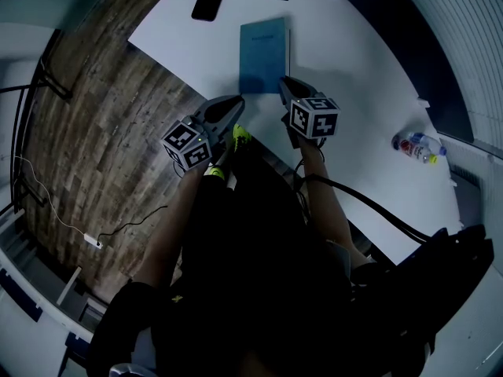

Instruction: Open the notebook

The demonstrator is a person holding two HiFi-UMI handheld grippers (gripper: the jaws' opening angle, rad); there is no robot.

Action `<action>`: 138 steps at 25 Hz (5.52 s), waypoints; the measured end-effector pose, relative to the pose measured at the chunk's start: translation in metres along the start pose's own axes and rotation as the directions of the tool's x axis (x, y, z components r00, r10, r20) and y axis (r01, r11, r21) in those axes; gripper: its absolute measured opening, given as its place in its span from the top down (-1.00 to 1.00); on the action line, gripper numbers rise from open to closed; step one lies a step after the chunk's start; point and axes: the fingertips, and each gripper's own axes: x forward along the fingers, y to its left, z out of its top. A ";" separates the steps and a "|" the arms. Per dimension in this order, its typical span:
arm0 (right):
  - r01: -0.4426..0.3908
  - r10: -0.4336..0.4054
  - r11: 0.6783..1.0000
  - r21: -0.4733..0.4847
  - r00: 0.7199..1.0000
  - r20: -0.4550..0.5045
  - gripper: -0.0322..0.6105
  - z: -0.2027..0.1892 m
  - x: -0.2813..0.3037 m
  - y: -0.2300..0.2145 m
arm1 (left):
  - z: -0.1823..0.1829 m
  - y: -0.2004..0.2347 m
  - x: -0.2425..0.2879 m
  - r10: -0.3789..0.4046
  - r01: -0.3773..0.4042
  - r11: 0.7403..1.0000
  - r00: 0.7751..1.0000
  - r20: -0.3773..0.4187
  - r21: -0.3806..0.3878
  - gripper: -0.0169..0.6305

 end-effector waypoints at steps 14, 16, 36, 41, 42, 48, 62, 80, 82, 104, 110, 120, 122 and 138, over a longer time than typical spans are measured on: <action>-0.050 0.052 0.993 -0.103 0.999 0.011 0.79 0.021 -0.001 0.042 | 0.011 0.003 -0.029 0.032 -0.032 0.999 0.998 0.059 0.002 0.83; -0.058 0.059 0.992 -0.117 0.998 0.011 0.79 0.023 -0.001 0.046 | 0.012 0.002 -0.031 0.034 -0.034 0.999 0.997 0.067 0.004 0.83; -0.137 0.137 0.970 -0.201 0.990 -0.017 0.79 0.034 0.010 0.084 | 0.013 -0.005 -0.050 0.064 -0.064 0.998 0.990 0.125 -0.003 0.83; -0.163 0.161 0.961 -0.221 0.987 -0.027 0.79 0.035 0.015 0.095 | 0.012 -0.002 -0.054 0.078 -0.077 0.997 0.986 0.145 -0.011 0.83; -0.169 0.167 0.959 -0.226 0.986 -0.030 0.79 0.035 0.017 0.098 | 0.012 -0.002 -0.055 0.082 -0.081 0.997 0.985 0.150 -0.013 0.83; -0.204 0.197 0.944 -0.259 0.979 -0.054 0.79 0.036 0.025 0.114 | 0.012 0.004 -0.064 0.107 -0.105 0.994 0.979 0.171 -0.022 0.83; -0.293 0.271 0.909 -0.298 0.956 -0.114 0.79 0.031 0.050 0.146 | 0.007 0.017 -0.080 0.168 -0.160 0.986 0.964 0.207 -0.051 0.83; -0.394 0.349 0.874 -0.286 0.916 -0.197 0.79 0.012 0.088 0.173 | -0.003 0.030 -0.104 0.267 -0.252 0.963 0.937 0.225 -0.094 0.83; -0.407 0.360 0.869 -0.280 0.910 -0.206 0.79 0.009 0.094 0.176 | -0.006 0.032 -0.107 0.277 -0.262 0.960 0.935 0.223 -0.097 0.83; -0.429 0.346 0.855 -0.292 0.890 -0.297 0.79 -0.026 0.131 0.188 | -0.020 0.041 -0.126 0.319 -0.289 0.946 0.914 0.251 -0.149 0.83; -0.426 0.339 0.853 -0.301 0.891 -0.300 0.80 -0.029 0.132 0.192 | -0.017 0.043 -0.137 0.330 -0.300 0.942 0.908 0.259 -0.149 0.83; -0.420 0.335 0.851 -0.316 0.897 -0.289 0.74 -0.033 0.132 0.198 | -0.018 0.042 -0.146 0.328 -0.297 0.943 0.908 0.261 -0.149 0.83; -0.416 0.333 0.852 -0.317 0.899 -0.285 0.73 -0.034 0.131 0.198 | -0.019 0.042 -0.148 0.325 -0.295 0.944 0.909 0.259 -0.147 0.83; -0.352 0.313 0.891 -0.288 0.934 -0.174 0.77 -0.012 0.085 0.188 | -0.009 0.027 -0.146 0.252 -0.236 0.967 0.938 0.239 -0.095 0.83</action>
